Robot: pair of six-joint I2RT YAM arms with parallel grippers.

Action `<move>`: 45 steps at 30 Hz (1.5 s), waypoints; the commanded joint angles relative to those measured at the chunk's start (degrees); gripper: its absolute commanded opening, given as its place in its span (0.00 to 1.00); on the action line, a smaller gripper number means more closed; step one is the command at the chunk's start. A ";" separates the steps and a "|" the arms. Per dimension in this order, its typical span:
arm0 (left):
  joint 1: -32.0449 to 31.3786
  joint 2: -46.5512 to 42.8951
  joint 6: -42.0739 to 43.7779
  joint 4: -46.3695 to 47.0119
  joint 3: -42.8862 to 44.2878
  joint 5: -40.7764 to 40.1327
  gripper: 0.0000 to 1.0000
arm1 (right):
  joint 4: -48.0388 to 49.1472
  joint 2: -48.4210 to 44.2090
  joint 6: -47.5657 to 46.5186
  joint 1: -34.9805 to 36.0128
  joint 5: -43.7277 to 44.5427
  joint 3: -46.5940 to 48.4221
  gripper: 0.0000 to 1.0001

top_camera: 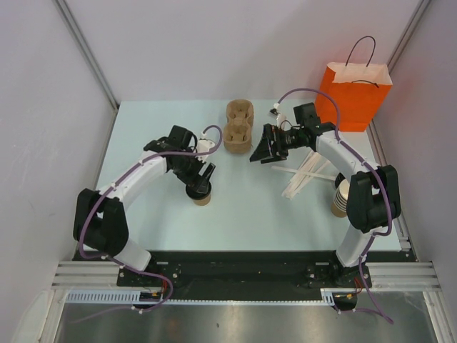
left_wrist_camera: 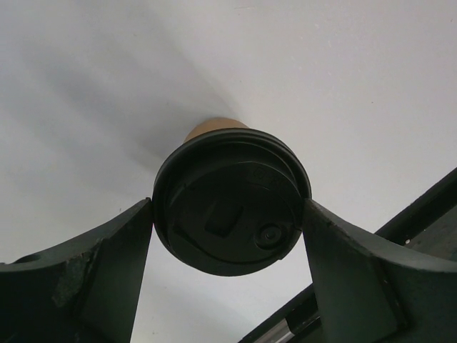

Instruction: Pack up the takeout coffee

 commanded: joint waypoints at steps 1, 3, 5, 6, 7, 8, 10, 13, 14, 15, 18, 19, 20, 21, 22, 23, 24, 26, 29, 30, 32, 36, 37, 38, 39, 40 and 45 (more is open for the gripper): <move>3.45 -1.15 3.03 -2.09 2.38 -1.57 0.70 | 2.44 -0.60 0.75 -0.32 -0.68 0.24 0.98; 6.87 -1.24 4.70 -2.62 3.96 -2.70 0.66 | 2.79 -0.51 0.83 -0.32 -0.42 0.51 0.98; 10.72 -0.89 7.06 -2.98 5.37 -3.76 0.66 | 2.96 -0.33 0.92 -0.23 -0.07 0.94 0.98; 12.06 -0.45 7.86 -3.06 7.12 -4.20 0.66 | 3.05 -0.33 1.01 -0.32 -0.07 1.21 0.98; 13.46 0.77 8.57 -3.15 8.18 -4.73 0.66 | 3.05 -0.25 1.01 -0.23 0.02 1.39 0.98; 16.17 1.65 9.27 -3.24 9.23 -4.73 0.66 | 3.05 0.10 0.84 -0.32 0.28 1.74 0.98; 18.47 4.54 9.98 -2.72 12.31 -4.91 0.66 | 3.05 0.54 0.75 -0.32 0.55 2.79 0.98; 21.47 7.63 10.68 -1.40 15.13 -4.82 0.65 | 2.70 1.42 0.14 -0.32 1.25 4.63 0.98; 23.56 9.55 10.68 -1.22 15.83 -4.65 0.66 | 2.09 1.60 -0.13 -0.32 1.60 5.16 0.98; 24.19 10.62 10.77 -1.05 17.23 -4.38 0.66 | 1.83 2.12 -0.91 -0.32 1.87 5.86 0.98; 25.87 13.79 10.25 -0.34 19.52 -3.77 0.65 | 0.60 2.48 -1.97 -0.32 2.57 7.80 0.98; 26.04 14.49 10.16 -0.17 19.96 -3.68 0.65 | 0.33 2.65 -2.50 -0.23 2.75 8.33 0.98; 26.57 15.45 9.72 -0.08 20.32 -3.33 0.66 | 0.15 2.74 -2.59 -0.32 3.01 8.42 0.98; 26.66 15.72 9.63 0.01 20.58 -3.15 0.65 | 0.15 2.74 -2.68 -0.32 3.10 8.51 0.98; 26.83 16.07 9.46 0.01 20.58 -2.89 0.65 | 0.15 2.83 -2.85 -0.32 3.19 8.68 0.98; 26.92 16.16 9.28 0.01 20.50 -2.80 0.66 | -0.11 2.83 -2.94 -0.32 3.27 8.60 0.98; 27.01 15.90 9.28 0.01 19.97 -2.63 0.67 | -0.11 2.92 -2.94 -0.23 3.36 8.68 0.98; 27.01 15.46 9.02 0.01 19.44 -2.62 0.74 | -0.29 2.74 -3.12 -0.14 3.45 8.86 0.98; 27.36 14.58 8.58 -0.08 19.09 -2.62 0.86 | -0.37 2.92 -3.38 0.12 3.45 9.03 0.98; 27.54 14.41 8.49 -0.34 19.87 -2.62 0.90 | -0.46 3.01 -3.56 0.12 3.54 9.29 0.98; 28.06 14.50 7.96 -1.48 21.19 -2.36 0.94 | -0.64 3.27 -3.73 0.38 3.54 9.65 0.99; 28.85 14.41 7.78 -3.85 25.59 -1.31 0.99 | -0.90 3.53 -4.08 0.47 3.54 10.35 0.99; 28.86 14.41 7.78 -4.64 26.29 -0.96 1.00 | -0.99 3.53 -4.17 0.47 3.45 10.44 0.99; 28.94 14.23 7.78 -5.08 27.69 -0.52 1.00 | -0.99 3.53 -4.26 0.47 3.36 10.53 0.99; 28.94 14.14 7.70 -5.61 28.83 -0.34 1.00 | -1.08 3.53 -4.26 0.47 3.45 10.61 0.99; 28.94 14.14 7.70 -6.74 30.24 -0.08 1.00 | -1.25 3.53 -4.35 0.47 3.45 10.70 0.99; 28.33 14.75 4.10 -9.30 42.36 3.52 0.99 | -1.52 3.45 -4.44 -0.49 3.36 11.40 0.99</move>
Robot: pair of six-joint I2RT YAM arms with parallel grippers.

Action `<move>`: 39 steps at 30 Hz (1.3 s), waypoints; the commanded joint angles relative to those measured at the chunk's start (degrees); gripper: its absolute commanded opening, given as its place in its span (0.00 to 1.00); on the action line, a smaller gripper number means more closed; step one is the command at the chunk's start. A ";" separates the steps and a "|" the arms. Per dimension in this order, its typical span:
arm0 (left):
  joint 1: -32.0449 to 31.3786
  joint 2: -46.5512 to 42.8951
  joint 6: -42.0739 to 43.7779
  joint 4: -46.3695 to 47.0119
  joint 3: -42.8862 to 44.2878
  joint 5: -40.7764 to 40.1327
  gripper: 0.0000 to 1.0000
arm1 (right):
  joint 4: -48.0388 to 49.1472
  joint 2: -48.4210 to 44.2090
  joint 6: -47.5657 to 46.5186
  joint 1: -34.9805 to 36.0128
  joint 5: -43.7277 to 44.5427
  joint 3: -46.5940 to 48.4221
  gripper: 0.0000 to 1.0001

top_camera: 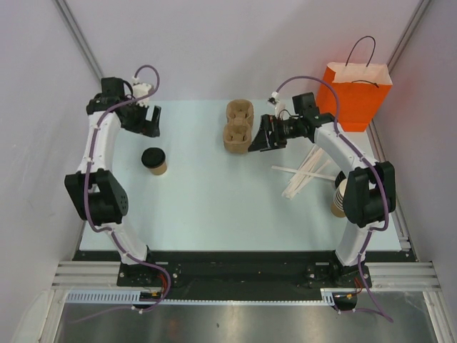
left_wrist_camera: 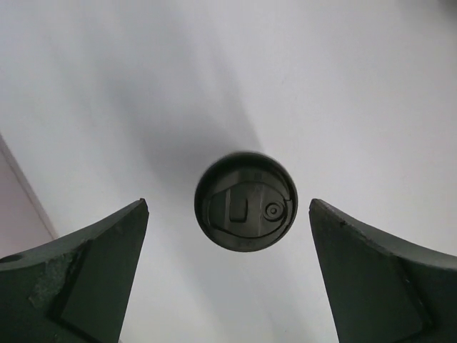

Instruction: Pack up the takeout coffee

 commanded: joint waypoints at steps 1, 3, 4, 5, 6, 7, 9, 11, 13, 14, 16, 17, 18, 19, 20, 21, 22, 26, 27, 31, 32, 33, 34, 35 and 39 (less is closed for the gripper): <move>-0.89 -0.61 -4.12 -2.42 11.73 4.95 0.98 | -0.44 0.02 -1.59 -0.89 0.72 3.64 0.99; -3.52 0.97 -6.49 -2.77 17.09 6.00 0.95 | -0.97 0.02 -1.77 -2.11 1.42 4.35 0.99; -6.06 1.41 -8.50 -2.25 18.24 5.92 0.93 | -1.32 0.02 -1.77 -2.55 2.21 4.79 0.98; -7.65 1.85 -9.39 -1.55 19.82 5.66 0.90 | -1.50 0.10 -1.77 -3.08 2.91 5.75 0.98; -9.75 2.12 -10.19 0.54 20.09 4.35 0.89 | -1.76 0.10 -1.60 -3.70 3.70 6.28 0.98; -11.51 2.82 -11.06 1.78 20.18 3.47 0.89 | -2.29 0.28 -1.60 -4.83 5.19 6.90 0.98; -16.87 3.61 -13.00 5.73 19.83 1.54 0.89 | -3.26 0.80 -1.51 -5.81 6.43 8.92 0.97; -21.36 5.54 -15.54 8.72 19.40 0.39 0.89 | -5.01 1.16 -2.64 -6.77 8.88 10.06 0.95; -24.70 8.08 -17.91 12.95 19.65 -1.46 0.87 | -5.02 0.98 -3.18 -6.95 12.39 10.77 0.93; -25.50 9.05 -18.71 14.44 19.48 -1.55 0.83 | -4.67 1.16 -3.27 -6.95 13.11 10.86 0.92; -27.69 12.21 -20.82 18.05 20.70 -3.74 0.76 | -2.57 1.68 -2.48 -6.60 15.39 11.47 0.86; -28.23 13.36 -21.09 18.93 21.49 -4.10 0.75 | -1.86 2.73 -2.04 -6.34 15.83 11.82 0.84; -28.67 14.59 -21.27 19.02 22.29 -4.19 0.73 | -0.55 3.52 -1.34 -6.25 16.97 13.22 0.82; -29.28 15.99 -21.44 19.11 24.03 -4.63 0.71 | -0.19 4.31 -0.99 -5.99 17.59 14.01 0.79; -29.46 18.27 -21.70 19.11 24.83 -4.98 0.69 | 0.34 5.02 -0.81 -5.29 18.03 14.80 0.78; -29.46 19.60 -22.58 18.94 25.45 -5.07 0.67 | 1.21 6.77 -0.72 -4.94 18.73 15.60 0.77; -29.46 20.57 -22.59 18.85 26.33 -5.77 0.63 | 1.57 7.65 -0.89 -4.50 19.00 17.26 0.72; -29.11 23.91 -22.32 20.33 26.42 -5.60 0.57 | 3.24 12.84 -0.98 -2.12 20.23 22.62 0.58; -28.85 24.61 -22.50 20.78 26.34 -5.42 0.57 | 3.42 13.98 -0.81 -1.08 20.67 23.94 0.54; -27.53 25.76 -25.30 23.24 25.90 -2.09 0.53 | 4.30 21.35 -0.81 1.22 21.64 31.06 0.50; -27.27 26.02 -25.92 24.02 25.90 -1.91 0.52 | 4.38 22.50 -0.81 1.66 22.07 33.51 0.47; -26.83 26.55 -26.71 24.47 25.90 -0.60 0.51 | 4.73 23.47 -0.72 2.18 22.60 34.58 0.44; -26.65 26.73 -27.07 24.82 25.98 0.02 0.50 | 4.91 25.14 -0.72 2.54 22.69 35.37 0.43; -26.56 26.90 -27.24 25.26 25.98 0.38 0.49 | 4.91 25.76 -0.72 2.63 23.13 36.95 0.43; -26.47 27.52 -27.86 25.88 25.98 2.22 0.50 | 5.35 27.87 -0.54 3.42 24.97 38.10 0.43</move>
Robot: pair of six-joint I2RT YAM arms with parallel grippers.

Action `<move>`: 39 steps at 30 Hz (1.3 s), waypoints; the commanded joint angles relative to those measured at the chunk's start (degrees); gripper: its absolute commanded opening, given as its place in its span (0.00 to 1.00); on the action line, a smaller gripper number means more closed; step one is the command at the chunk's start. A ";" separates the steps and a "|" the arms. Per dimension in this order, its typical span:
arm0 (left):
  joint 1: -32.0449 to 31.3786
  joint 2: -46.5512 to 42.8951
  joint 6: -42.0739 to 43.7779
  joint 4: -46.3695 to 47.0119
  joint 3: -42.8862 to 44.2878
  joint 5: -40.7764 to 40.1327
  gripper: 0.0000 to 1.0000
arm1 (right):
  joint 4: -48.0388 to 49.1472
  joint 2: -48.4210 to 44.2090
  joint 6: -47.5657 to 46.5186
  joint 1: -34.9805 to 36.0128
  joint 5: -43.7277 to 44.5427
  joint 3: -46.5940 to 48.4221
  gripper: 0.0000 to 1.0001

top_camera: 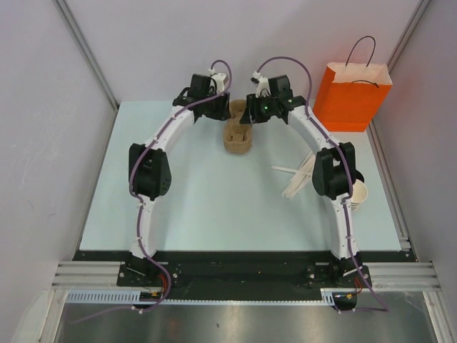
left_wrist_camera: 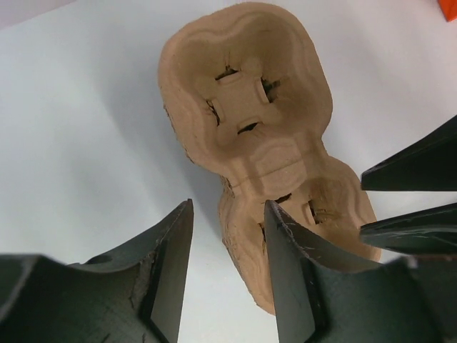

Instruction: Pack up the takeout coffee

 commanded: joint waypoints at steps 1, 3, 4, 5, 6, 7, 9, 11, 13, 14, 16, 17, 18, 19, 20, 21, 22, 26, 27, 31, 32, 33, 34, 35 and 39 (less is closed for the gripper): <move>0.35 0.83 -2.68 3.54 2.64 3.73 0.50 | 2.58 1.36 -0.02 0.47 3.05 4.14 0.43; 0.35 0.92 -3.03 3.63 2.55 3.73 0.50 | 2.58 1.98 -0.02 0.38 3.67 4.14 0.43; 0.35 1.18 -3.03 3.72 2.38 3.65 0.50 | 2.58 1.98 -0.02 0.55 3.76 3.96 0.43; 0.35 1.27 -3.03 3.72 2.29 3.56 0.50 | 2.58 2.24 -0.02 0.56 3.76 4.05 0.43; 0.43 1.36 -3.21 3.72 2.29 3.56 0.50 | 2.49 2.33 -0.19 0.73 3.93 3.88 0.43; 0.43 1.45 -3.30 3.80 2.11 3.56 0.50 | 2.49 2.42 -0.37 0.82 4.37 3.79 0.43; 0.52 1.71 -3.56 3.89 1.85 3.65 0.50 | 2.49 2.77 -0.98 0.82 4.99 3.70 0.44; 0.52 1.97 -3.91 3.98 1.76 3.73 0.51 | 2.40 3.03 -1.16 0.99 5.43 3.61 0.44; 0.52 2.15 -4.09 4.15 1.67 4.00 0.51 | 2.31 3.21 -1.51 1.00 5.43 3.35 0.44; 0.52 2.24 -4.26 4.07 1.67 4.00 0.51 | 2.31 3.38 -1.69 1.00 5.43 3.26 0.44; 0.52 2.15 -4.35 4.24 1.50 4.09 0.51 | 2.31 3.65 -1.95 1.00 5.34 3.26 0.44; 0.52 2.33 -4.26 4.24 1.41 3.91 0.51 | 2.31 3.74 -1.95 1.00 5.43 3.26 0.44; 0.52 2.33 -4.26 4.16 1.24 4.00 0.51 | 2.31 4.09 -2.13 1.00 5.43 3.35 0.44; 0.52 2.33 -4.26 4.24 1.23 4.00 0.51 | 2.31 4.26 -2.04 1.00 5.34 3.43 0.44; 0.52 2.33 -4.26 4.24 1.23 4.09 0.51 | 2.31 4.35 -1.95 1.00 5.17 3.52 0.41; 0.52 2.42 -4.35 4.24 1.15 4.17 0.51 | 2.31 4.35 -2.04 1.00 4.99 3.52 0.40; 0.61 2.42 -4.35 4.33 1.15 4.09 0.51 | 2.40 4.35 -1.95 1.08 4.90 3.52 0.38; 0.52 2.42 -4.44 4.51 1.15 4.09 0.51 | 2.40 4.44 -2.04 1.00 5.87 3.52 0.41; 0.52 2.59 -4.44 4.51 1.15 4.09 0.51 | 2.31 4.61 -1.95 1.00 5.70 3.44 0.42; 0.52 2.50 -4.44 4.51 1.06 4.35 0.52 | 2.31 4.53 -2.13 1.00 6.57 3.79 0.45; 0.52 2.50 -4.44 4.51 0.97 4.26 0.51 | 2.31 4.62 -2.21 1.00 6.57 3.96 0.45; 0.52 2.50 -4.44 4.60 0.97 4.26 0.52 | 2.31 4.53 -2.13 1.00 6.57 4.14 0.45; 0.52 2.59 -4.44 4.60 0.97 4.18 0.51 | 2.31 4.44 -2.13 1.00 6.83 4.14 0.45; 0.52 2.59 -4.44 4.60 0.97 4.26 0.51 | 2.40 4.44 -2.13 1.00 6.92 4.23 0.46; 0.52 2.68 -4.53 4.86 0.97 4.26 0.51 | 2.49 4.18 -2.57 0.91 7.63 4.58 0.46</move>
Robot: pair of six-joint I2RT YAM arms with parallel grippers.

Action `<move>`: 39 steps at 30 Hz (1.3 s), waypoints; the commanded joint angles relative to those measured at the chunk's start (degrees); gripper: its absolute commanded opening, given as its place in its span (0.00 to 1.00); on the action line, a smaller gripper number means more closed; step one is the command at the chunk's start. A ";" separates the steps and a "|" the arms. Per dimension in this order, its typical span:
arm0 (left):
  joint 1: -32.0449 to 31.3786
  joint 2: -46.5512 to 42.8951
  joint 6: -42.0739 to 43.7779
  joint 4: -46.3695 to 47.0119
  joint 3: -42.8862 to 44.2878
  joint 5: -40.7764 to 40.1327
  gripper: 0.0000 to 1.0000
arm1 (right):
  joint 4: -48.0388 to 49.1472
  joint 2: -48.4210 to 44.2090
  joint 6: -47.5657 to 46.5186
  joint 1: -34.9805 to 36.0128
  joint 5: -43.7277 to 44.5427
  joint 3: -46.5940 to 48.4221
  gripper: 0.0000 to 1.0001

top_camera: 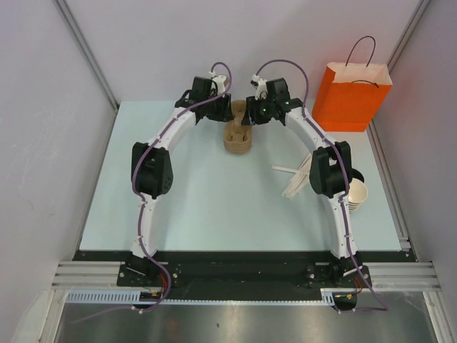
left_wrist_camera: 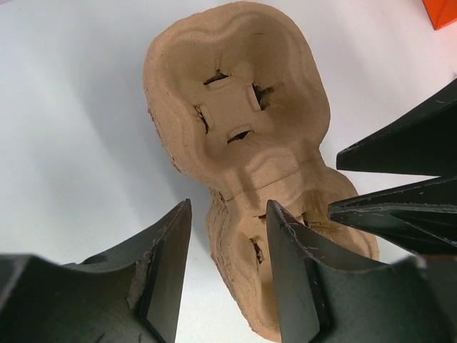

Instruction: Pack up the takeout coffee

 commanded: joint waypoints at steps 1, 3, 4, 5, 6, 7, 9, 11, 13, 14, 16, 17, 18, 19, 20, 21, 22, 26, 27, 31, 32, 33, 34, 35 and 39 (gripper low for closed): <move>0.06 0.21 -0.99 2.00 1.06 1.53 0.51 | 1.33 0.35 -1.28 0.14 2.03 3.44 0.46; 0.06 0.21 -0.99 1.91 0.97 1.53 0.52 | 1.42 0.35 -1.45 0.06 2.21 3.53 0.46; 0.06 0.30 -0.99 2.00 0.97 1.53 0.51 | 1.42 0.35 -1.45 0.05 1.95 3.44 0.46; 0.06 0.30 -0.99 1.91 1.06 1.44 0.51 | 1.33 0.44 -1.45 0.05 1.77 3.27 0.45; 0.06 0.38 -0.99 1.91 0.97 1.53 0.51 | 1.42 0.35 -1.37 0.14 1.51 3.09 0.45; 0.06 0.39 -0.99 1.91 0.97 1.62 0.51 | 1.24 0.44 -1.37 0.23 0.98 2.92 0.42; 0.06 0.39 -0.99 1.91 0.88 1.62 0.51 | 1.07 0.44 -1.37 0.40 0.72 2.30 0.40; 0.06 0.39 -1.07 2.00 0.97 1.53 0.51 | 1.07 0.70 -1.28 0.49 0.71 1.95 0.39; 0.06 0.21 -1.16 2.00 0.97 1.71 0.51 | 1.07 0.96 -1.45 0.49 0.80 1.95 0.39; 0.06 0.21 -1.08 2.00 0.80 1.71 0.51 | 1.15 1.14 -1.63 0.41 0.89 2.04 0.40; 0.06 0.30 -1.16 2.08 0.71 1.79 0.51 | 0.98 1.40 -1.46 0.32 0.89 2.04 0.40; 0.06 0.21 -1.08 2.08 0.62 1.71 0.51 | 1.07 1.49 -1.54 0.32 0.89 2.04 0.40; 0.06 0.30 -1.07 2.00 0.71 1.79 0.51 | 1.07 1.58 -1.63 0.32 0.89 2.04 0.40; 0.06 0.30 -1.07 2.00 0.62 1.79 0.51 | 1.07 1.58 -1.63 0.41 0.98 2.04 0.40; 0.06 0.30 -1.07 2.08 0.62 1.79 0.51 | 0.98 1.58 -1.72 0.41 0.72 2.04 0.40; 0.06 0.30 -1.07 2.00 0.71 1.79 0.51 | 1.07 1.58 -1.63 0.41 0.54 2.04 0.39; 0.06 0.30 -1.07 2.00 0.71 1.79 0.51 | 1.07 1.67 -1.72 0.58 0.54 2.04 0.36; 0.06 0.38 -1.07 2.09 0.71 1.88 0.51 | 1.07 1.32 -1.72 0.93 0.01 2.21 0.24; 0.06 0.30 -1.07 2.17 0.79 1.88 0.51 | 1.07 1.32 -1.54 1.02 -0.16 2.21 0.22; 0.15 0.30 -1.07 2.17 0.79 1.97 0.51 | 1.15 1.14 -1.54 1.11 -0.52 2.39 0.00; 0.15 0.21 -1.16 2.26 0.71 2.14 0.51 | 1.07 1.14 -1.45 1.20 -0.69 2.39 0.00; 0.24 0.12 -1.16 2.17 0.79 2.15 0.51 | 1.15 0.97 -1.37 1.11 -1.04 2.48 0.00; 0.24 0.04 -1.16 2.17 0.71 2.23 0.51 | 1.15 0.88 -1.11 1.11 -1.30 2.56 0.00; 0.33 -0.05 -1.25 2.17 0.79 2.41 0.51 | 1.33 0.79 -1.02 1.11 -1.74 2.74 0.00; 0.94 -1.02 -1.69 2.35 0.62 3.29 0.51 | 2.21 0.27 0.65 -0.03 -5.33 3.27 0.00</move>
